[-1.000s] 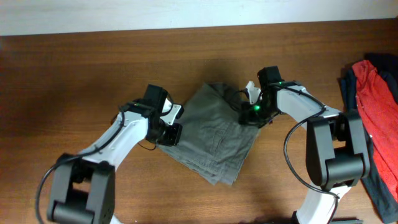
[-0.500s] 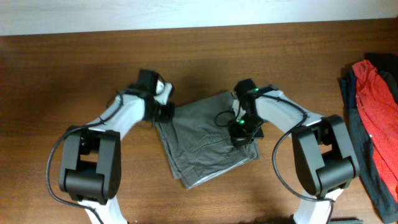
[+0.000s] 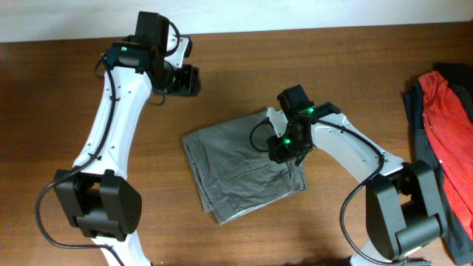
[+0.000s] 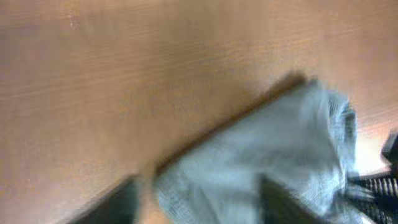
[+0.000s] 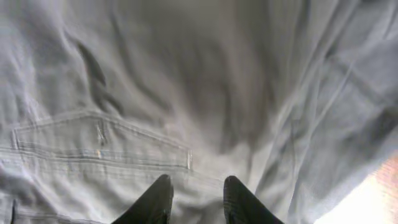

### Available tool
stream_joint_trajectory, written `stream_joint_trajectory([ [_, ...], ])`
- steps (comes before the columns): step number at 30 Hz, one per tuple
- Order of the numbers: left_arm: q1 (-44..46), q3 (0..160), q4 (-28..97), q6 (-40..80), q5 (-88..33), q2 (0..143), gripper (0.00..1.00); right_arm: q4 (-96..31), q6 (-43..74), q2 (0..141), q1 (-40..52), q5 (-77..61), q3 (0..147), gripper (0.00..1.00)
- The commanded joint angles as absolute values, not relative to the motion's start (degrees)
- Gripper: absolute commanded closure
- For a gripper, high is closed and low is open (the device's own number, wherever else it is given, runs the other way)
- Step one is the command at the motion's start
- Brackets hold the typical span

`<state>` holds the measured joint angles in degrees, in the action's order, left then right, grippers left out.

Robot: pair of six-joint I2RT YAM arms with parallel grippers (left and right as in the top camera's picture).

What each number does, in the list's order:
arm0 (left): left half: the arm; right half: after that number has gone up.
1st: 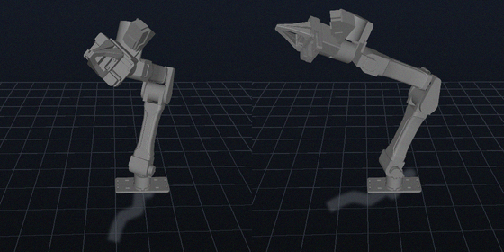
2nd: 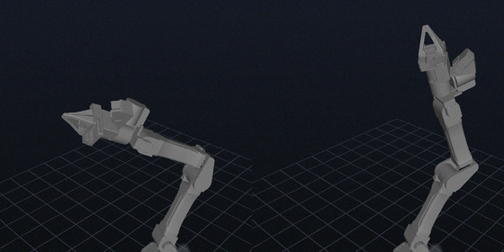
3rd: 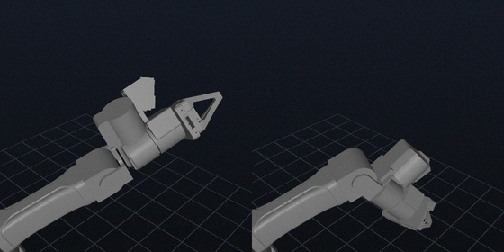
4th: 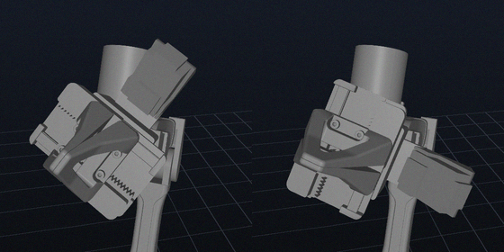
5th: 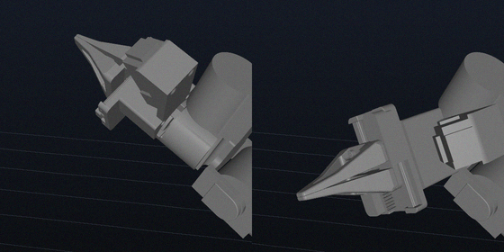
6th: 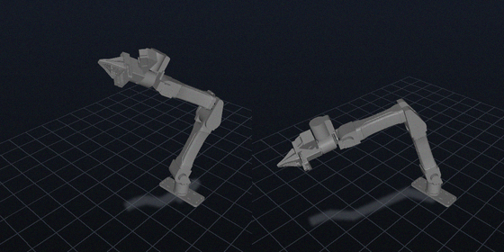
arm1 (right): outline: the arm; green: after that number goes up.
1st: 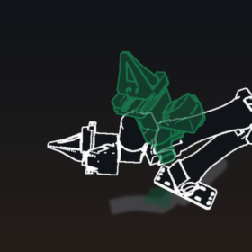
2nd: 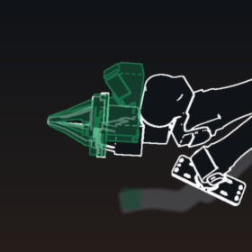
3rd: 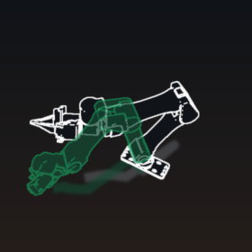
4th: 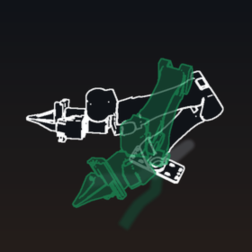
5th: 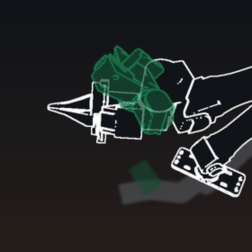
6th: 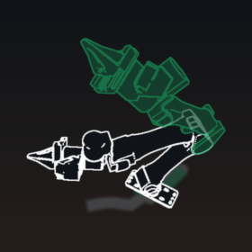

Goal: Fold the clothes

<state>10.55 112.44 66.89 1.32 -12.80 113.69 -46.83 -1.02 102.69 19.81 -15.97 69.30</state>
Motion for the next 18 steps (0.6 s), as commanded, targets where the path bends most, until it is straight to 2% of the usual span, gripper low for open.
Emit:
stream_joint_trajectory([
  [1,9.4,113.4,74.6,2.2,-12.5,113.4,0.66,-43.7,-0.1,102.0,19.7,-12.8,69.3,0.68],
  [5,7.8,113.4,85.9,8.1,-12.3,113.4,0.74,-42.4,2.5,103.0,19.7,-10.4,69.3,0.79],
  [11,7.6,112.0,91.4,8.7,-12.0,113.4,0.71,-42.4,3.9,109.2,19.7,-9.0,69.3,0.87],
  [16,7.6,100.9,87.8,11.4,-14.2,113.4,0.53,-43.0,5.5,111.0,19.8,-8.7,69.3,0.90],
  [18,7.6,94.3,83.5,11.4,-19.2,113.4,0.37,-43.5,5.4,111.0,19.7,-8.7,69.3,0.90],
])
